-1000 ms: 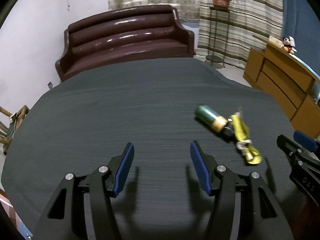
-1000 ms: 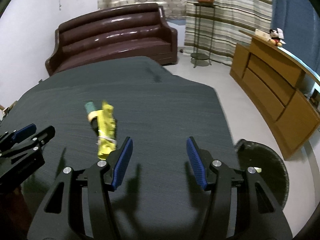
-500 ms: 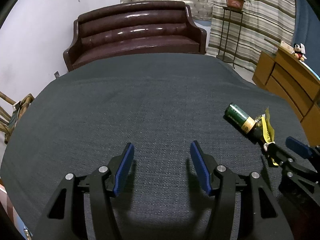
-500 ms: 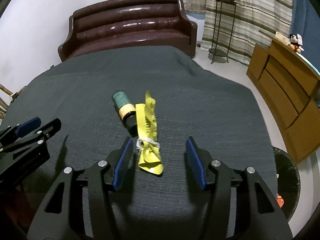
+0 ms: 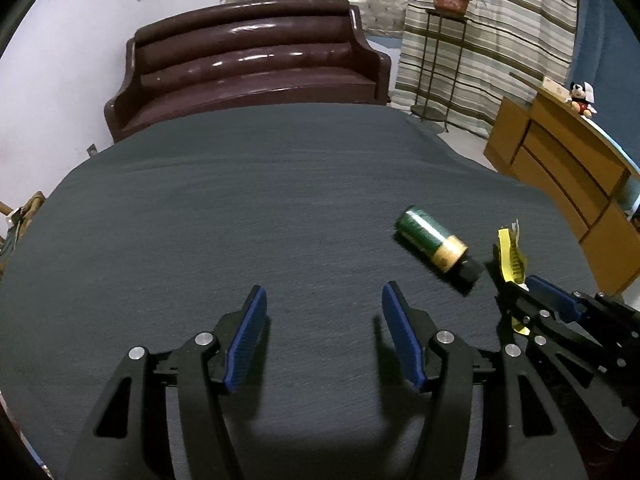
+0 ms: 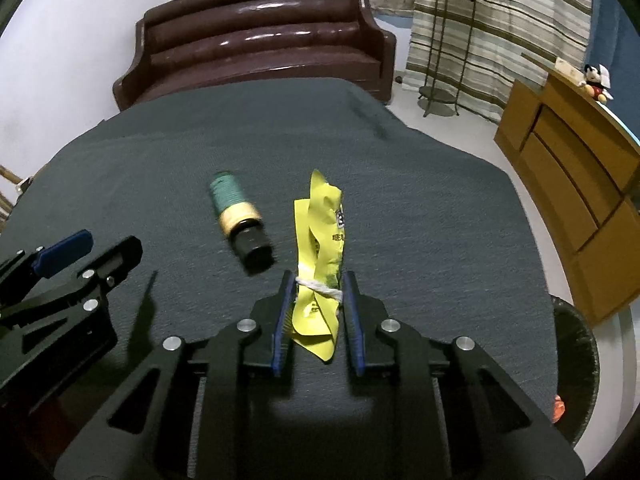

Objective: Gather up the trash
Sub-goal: 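Move the left tool to the green bottle and grasp it by its cap end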

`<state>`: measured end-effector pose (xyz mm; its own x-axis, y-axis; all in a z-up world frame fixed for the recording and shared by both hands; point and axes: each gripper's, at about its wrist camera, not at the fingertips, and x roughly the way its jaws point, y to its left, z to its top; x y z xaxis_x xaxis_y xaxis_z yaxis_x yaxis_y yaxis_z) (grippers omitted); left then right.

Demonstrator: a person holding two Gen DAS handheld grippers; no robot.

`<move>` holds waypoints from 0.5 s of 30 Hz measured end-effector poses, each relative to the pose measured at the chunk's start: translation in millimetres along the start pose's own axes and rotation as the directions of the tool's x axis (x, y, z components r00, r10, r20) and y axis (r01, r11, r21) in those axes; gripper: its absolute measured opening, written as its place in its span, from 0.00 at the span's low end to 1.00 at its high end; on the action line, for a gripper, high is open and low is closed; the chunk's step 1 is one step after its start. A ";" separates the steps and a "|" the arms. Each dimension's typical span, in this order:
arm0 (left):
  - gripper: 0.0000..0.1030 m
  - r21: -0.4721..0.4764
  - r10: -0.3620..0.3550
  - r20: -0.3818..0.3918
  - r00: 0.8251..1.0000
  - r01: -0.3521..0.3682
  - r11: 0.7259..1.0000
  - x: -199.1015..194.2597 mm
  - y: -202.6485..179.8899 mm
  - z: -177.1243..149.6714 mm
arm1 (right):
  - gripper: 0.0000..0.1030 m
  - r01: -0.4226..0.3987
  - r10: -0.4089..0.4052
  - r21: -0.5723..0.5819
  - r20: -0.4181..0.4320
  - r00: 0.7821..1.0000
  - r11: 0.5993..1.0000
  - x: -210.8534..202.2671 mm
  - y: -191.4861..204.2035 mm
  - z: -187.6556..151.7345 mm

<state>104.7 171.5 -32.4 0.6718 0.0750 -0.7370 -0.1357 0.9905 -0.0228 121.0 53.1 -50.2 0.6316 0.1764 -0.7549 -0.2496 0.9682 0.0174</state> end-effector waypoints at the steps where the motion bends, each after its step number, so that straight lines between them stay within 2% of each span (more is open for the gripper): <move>1: 0.57 0.003 -0.005 0.001 1.000 0.005 1.000 0.1 -3.3 1.9 | 0.23 0.004 -0.004 0.011 0.004 1.000 1.000 -0.4 -4.3 0.9; 10: 0.58 0.040 -0.034 0.013 0.999 0.034 0.999 8.3 -38.1 18.7 | 0.23 0.039 -0.041 0.086 0.017 0.999 0.996 3.5 -47.8 9.3; 15: 0.60 0.064 -0.032 0.000 0.999 0.032 0.997 19.7 -52.2 25.1 | 0.23 0.016 -0.016 0.121 -0.002 1.000 0.992 11.4 -62.9 10.3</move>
<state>143.3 124.2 -28.7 0.6754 0.0435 -0.7361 -0.0670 0.9977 -0.0026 151.5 -4.0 -53.1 0.6339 0.1607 -0.7565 -0.1485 0.9853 0.0849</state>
